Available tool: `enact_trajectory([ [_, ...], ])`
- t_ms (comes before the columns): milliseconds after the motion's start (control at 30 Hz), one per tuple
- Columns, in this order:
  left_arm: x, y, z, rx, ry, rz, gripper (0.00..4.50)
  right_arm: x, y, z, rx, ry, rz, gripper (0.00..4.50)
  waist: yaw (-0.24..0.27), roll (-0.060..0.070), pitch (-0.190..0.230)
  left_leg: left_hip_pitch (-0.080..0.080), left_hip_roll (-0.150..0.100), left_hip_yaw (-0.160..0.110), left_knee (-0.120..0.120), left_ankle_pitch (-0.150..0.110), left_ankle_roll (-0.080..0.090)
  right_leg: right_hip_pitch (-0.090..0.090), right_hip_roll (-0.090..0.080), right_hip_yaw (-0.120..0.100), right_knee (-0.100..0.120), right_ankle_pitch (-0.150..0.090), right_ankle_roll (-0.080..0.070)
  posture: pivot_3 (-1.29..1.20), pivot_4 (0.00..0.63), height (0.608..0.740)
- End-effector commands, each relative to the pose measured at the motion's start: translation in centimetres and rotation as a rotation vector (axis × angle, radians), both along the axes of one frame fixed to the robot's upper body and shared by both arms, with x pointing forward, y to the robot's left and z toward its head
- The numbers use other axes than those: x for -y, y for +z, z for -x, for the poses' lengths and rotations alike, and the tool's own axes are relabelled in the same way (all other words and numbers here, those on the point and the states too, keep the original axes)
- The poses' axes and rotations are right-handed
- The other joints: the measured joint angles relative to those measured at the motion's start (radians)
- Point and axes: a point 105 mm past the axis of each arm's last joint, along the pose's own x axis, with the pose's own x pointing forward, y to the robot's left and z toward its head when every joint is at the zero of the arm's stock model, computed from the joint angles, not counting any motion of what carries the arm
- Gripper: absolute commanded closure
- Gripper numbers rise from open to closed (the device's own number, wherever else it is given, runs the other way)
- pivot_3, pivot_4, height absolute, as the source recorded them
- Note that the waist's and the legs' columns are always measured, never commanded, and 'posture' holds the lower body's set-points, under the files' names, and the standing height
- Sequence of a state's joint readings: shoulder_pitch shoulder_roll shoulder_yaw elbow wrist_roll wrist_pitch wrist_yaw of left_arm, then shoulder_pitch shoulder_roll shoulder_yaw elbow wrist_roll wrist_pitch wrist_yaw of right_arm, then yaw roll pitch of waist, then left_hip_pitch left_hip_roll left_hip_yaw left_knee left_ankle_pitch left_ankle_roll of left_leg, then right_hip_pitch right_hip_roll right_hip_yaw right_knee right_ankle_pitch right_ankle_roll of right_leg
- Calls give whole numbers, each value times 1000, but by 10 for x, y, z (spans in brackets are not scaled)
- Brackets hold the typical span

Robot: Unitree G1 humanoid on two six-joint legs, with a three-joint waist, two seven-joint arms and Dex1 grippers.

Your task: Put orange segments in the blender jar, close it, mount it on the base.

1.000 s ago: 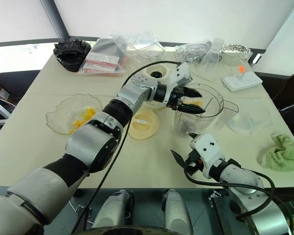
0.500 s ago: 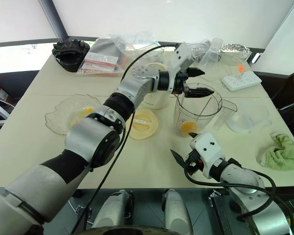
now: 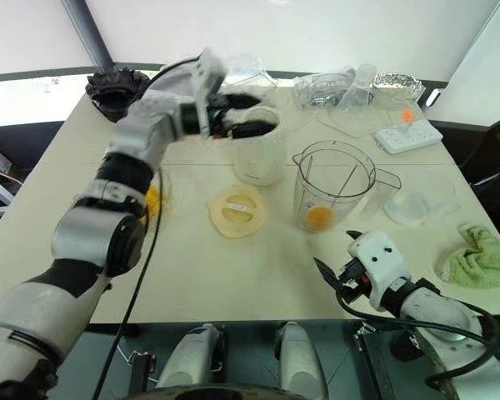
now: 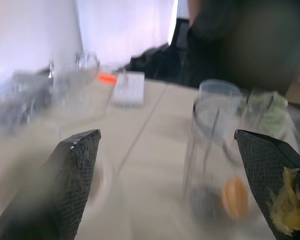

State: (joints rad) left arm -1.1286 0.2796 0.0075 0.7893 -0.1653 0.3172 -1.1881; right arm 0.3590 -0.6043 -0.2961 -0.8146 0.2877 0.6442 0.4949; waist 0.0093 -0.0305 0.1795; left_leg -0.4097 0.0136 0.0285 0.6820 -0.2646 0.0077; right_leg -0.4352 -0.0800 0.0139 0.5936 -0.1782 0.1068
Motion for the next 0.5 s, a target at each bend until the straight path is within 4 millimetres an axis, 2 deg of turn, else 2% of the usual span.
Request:
enact_trajectory([
  [33, 0, 12, 15, 40, -42, -5, 32, 22, 13, 0, 76, -98, 12, 0, 9, -1, 0, -1, 0, 0, 0, 0, 0, 0, 0, 0, 0, 0, 0, 0, 150, 740],
  [133, -11, -13, 26, -31, -23, -25, 32, 48, 19, -3, 134, -235, -50, 0, 6, -1, 0, -1, 0, -1, 1, 0, 0, 1, -2, 0, -1, 0, 0, 0, 150, 740],
  [233, -15, -44, 47, -65, -52, -77, 32, 73, 14, 1, 130, -337, -70, 0, 2, 2, -1, 0, 0, 0, 1, 0, 0, 1, -2, 2, -2, 0, 0, 0, 150, 740],
  [300, -15, -58, 62, -86, -78, -89, 32, 85, 10, 6, 118, -379, -59, 0, 1, 2, -1, 0, 0, 0, 0, 0, 0, 1, -2, 2, -2, 0, 0, 0, 150, 740],
  [433, -15, -71, 77, -92, -66, -75, 32, 102, 6, 11, 128, -444, -25, 0, 2, 3, -1, 0, 1, -1, 0, 0, 0, -1, -1, 1, 0, 0, -1, 0, 150, 740],
  [500, -11, -77, 86, -86, -73, -58, 32, 119, 8, 7, 168, -532, -25, 0, 1, 4, -2, 1, 2, -1, 0, 0, 0, -1, -1, 1, 0, 1, -1, 0, 150, 740],
])
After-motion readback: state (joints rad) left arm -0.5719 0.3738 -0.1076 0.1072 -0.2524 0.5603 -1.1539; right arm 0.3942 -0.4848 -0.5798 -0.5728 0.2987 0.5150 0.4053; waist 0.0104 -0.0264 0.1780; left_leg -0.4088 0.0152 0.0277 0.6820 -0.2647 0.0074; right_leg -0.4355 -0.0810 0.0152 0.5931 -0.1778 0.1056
